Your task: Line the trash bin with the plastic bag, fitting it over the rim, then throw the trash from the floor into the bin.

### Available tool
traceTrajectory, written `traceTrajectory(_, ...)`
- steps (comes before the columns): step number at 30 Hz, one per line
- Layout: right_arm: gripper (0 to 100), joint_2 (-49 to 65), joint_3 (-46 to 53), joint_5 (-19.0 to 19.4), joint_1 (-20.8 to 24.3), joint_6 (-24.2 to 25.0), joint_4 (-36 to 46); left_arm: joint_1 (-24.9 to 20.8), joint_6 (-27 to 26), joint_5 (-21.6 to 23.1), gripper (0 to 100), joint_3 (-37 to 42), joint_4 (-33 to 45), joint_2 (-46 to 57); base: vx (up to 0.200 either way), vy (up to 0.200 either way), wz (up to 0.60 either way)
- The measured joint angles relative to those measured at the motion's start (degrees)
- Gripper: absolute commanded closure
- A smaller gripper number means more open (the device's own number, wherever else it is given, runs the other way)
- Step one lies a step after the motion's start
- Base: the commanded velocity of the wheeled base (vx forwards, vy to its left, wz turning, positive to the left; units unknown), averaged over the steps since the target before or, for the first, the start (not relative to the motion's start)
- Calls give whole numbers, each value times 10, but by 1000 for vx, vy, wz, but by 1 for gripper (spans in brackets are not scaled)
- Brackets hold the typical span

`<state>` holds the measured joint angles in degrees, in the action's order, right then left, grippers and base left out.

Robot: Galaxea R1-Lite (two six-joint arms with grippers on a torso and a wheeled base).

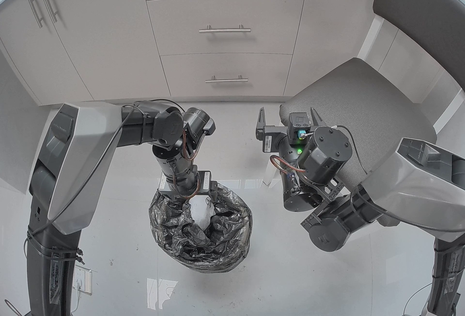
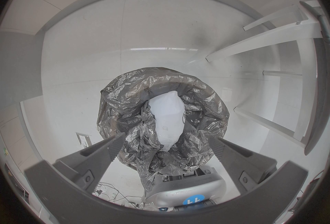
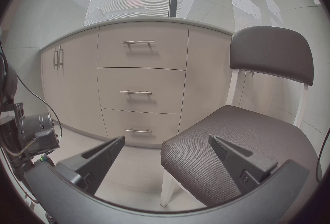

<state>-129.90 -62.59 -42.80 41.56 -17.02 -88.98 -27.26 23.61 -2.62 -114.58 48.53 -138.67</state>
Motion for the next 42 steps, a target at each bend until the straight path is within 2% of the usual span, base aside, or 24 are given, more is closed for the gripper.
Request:
traceTrajectory(4,0,0,0,0,0,0,0,0,2,-7,0,0,0,-5,0,0,0)
traceTrajectory(5,0,0,0,0,0,0,0,-1,3,-10,100,0,0,-6,0,0,0)
traceTrajectory(29,0,-2,-2,1,-1,0,0,-5,23,-12,100,0,-3,-38,0,0,0)
traceTrajectory(42,0,-1,-6,1,-4,-1,0,8,29,-16,100,0,-113,-95,0,0,0)
